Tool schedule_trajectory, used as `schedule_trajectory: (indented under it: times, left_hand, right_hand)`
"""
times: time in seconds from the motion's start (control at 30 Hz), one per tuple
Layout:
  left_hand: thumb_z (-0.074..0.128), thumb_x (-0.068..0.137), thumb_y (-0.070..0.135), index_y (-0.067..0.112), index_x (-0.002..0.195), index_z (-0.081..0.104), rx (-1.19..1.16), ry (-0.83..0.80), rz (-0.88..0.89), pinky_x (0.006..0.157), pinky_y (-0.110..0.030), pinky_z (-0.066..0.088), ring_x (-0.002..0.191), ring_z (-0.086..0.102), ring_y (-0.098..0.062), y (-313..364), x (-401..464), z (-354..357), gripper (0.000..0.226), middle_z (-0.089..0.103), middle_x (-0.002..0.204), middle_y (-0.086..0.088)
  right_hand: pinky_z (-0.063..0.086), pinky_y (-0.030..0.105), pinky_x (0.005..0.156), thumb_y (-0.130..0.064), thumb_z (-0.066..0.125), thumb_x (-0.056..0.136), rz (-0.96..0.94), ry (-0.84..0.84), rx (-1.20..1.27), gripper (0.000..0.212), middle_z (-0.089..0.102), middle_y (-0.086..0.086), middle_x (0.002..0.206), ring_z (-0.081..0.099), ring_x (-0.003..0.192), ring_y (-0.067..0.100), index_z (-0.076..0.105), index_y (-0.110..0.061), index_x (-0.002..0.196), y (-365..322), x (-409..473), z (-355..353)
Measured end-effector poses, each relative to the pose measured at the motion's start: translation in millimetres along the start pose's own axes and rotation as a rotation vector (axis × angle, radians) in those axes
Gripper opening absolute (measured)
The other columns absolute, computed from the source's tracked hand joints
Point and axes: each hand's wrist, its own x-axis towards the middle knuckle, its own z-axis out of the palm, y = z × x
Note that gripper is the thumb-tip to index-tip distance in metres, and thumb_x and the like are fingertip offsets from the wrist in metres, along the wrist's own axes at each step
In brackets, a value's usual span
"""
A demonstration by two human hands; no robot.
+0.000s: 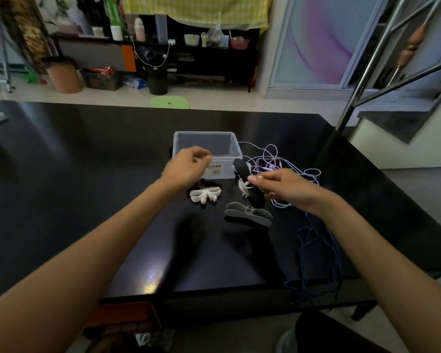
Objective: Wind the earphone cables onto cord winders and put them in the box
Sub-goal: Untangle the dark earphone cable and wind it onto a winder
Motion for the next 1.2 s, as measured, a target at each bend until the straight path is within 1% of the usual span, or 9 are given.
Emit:
schedule_trajectory:
  times: [0.1,0.27,0.37,0.6,0.77,0.93,1.0,1.07,1.2]
  left_hand:
    - [0.049,0.094,0.029,0.022,0.125,0.059,0.345,0.088,0.035,0.100,-0.044,0.043,0.123,0.050,-0.028,-16.6,29.4,-16.3,0.033,0.053,0.136,-0.008]
    - [0.049,0.096,0.036,0.033,0.135,0.048,0.654,-0.244,0.127,0.097,-0.037,0.039,0.122,0.050,-0.029,-20.9,35.7,-18.5,0.039,0.054,0.135,-0.001]
    - [0.051,0.094,0.030,0.039,0.123,0.056,0.612,-0.157,0.172,0.088,-0.037,0.047,0.112,0.057,-0.024,-19.1,34.3,-15.5,0.031,0.063,0.122,0.006]
    - [0.054,0.093,0.036,0.045,0.118,0.059,0.596,-0.315,0.214,0.086,-0.034,0.047,0.106,0.061,-0.011,-1.4,11.4,-15.1,0.027,0.065,0.115,0.017]
    - [0.054,0.093,0.040,0.043,0.120,0.058,0.566,-0.358,0.228,0.088,-0.030,0.043,0.111,0.058,-0.008,7.3,-12.2,-12.7,0.028,0.063,0.120,0.016]
    - [0.050,0.096,0.029,0.023,0.137,0.047,0.233,0.021,0.057,0.102,-0.033,0.037,0.129,0.046,-0.021,-6.4,-1.7,-17.1,0.042,0.049,0.141,0.001]
    - [0.052,0.094,0.029,0.010,0.137,0.046,0.147,-0.024,-0.217,0.097,-0.040,0.046,0.119,0.053,-0.029,-11.8,14.2,-22.6,0.047,0.053,0.135,-0.011]
    - [0.055,0.093,0.021,-0.002,0.119,0.056,-0.028,-0.163,-0.393,0.070,-0.038,0.059,0.087,0.062,-0.028,-13.0,21.4,-23.5,0.034,0.061,0.102,-0.017]
    - [0.052,0.091,0.002,-0.004,0.097,0.059,-0.188,-0.211,-0.445,0.049,-0.027,0.055,0.057,0.054,-0.017,-18.4,26.1,-19.1,0.011,0.050,0.068,-0.010]
  right_hand:
    - [0.050,0.024,0.086,-0.040,0.063,0.086,-0.005,0.058,-0.083,0.014,0.072,0.002,0.101,0.065,0.096,0.011,0.070,-0.029,0.093,-14.5,12.8,-15.7]
    - [0.043,0.017,0.079,-0.038,0.063,0.086,-0.029,0.086,-0.146,0.025,0.069,-0.008,0.092,0.060,0.088,0.001,0.070,-0.023,0.104,-36.7,36.3,-35.1]
    - [0.041,0.027,0.091,-0.038,0.063,0.086,-0.016,0.113,-0.164,0.027,0.068,-0.008,0.093,0.058,0.091,0.003,0.069,-0.022,0.105,-39.7,44.3,-44.7]
    - [0.043,0.035,0.101,-0.043,0.065,0.082,0.005,0.138,-0.203,0.037,0.068,-0.003,0.103,0.059,0.100,0.010,0.068,-0.021,0.111,-38.5,35.3,-56.6]
    - [0.050,0.020,0.079,-0.036,0.067,0.083,0.035,0.092,-0.094,0.029,0.069,0.008,0.102,0.061,0.091,0.013,0.070,-0.016,0.104,-44.1,26.8,-50.8]
    - [0.046,0.017,0.067,-0.032,0.070,0.082,0.102,0.085,-0.051,0.036,0.067,0.004,0.091,0.060,0.079,0.009,0.068,-0.005,0.105,-60.5,51.6,-22.7]
    - [0.042,0.017,0.063,-0.033,0.069,0.083,0.155,0.073,-0.091,0.030,0.062,0.000,0.078,0.054,0.068,0.007,0.067,-0.004,0.092,-66.5,70.2,-6.3]
    - [0.042,0.017,0.058,-0.032,0.068,0.084,0.236,0.014,-0.133,0.025,0.058,0.001,0.072,0.051,0.061,0.006,0.063,-0.008,0.080,-69.9,89.3,10.7]
    - [0.047,0.016,0.056,-0.030,0.063,0.089,0.439,-0.121,-0.242,0.027,0.054,0.000,0.070,0.050,0.059,0.006,0.055,-0.009,0.075,-63.6,119.2,41.7]
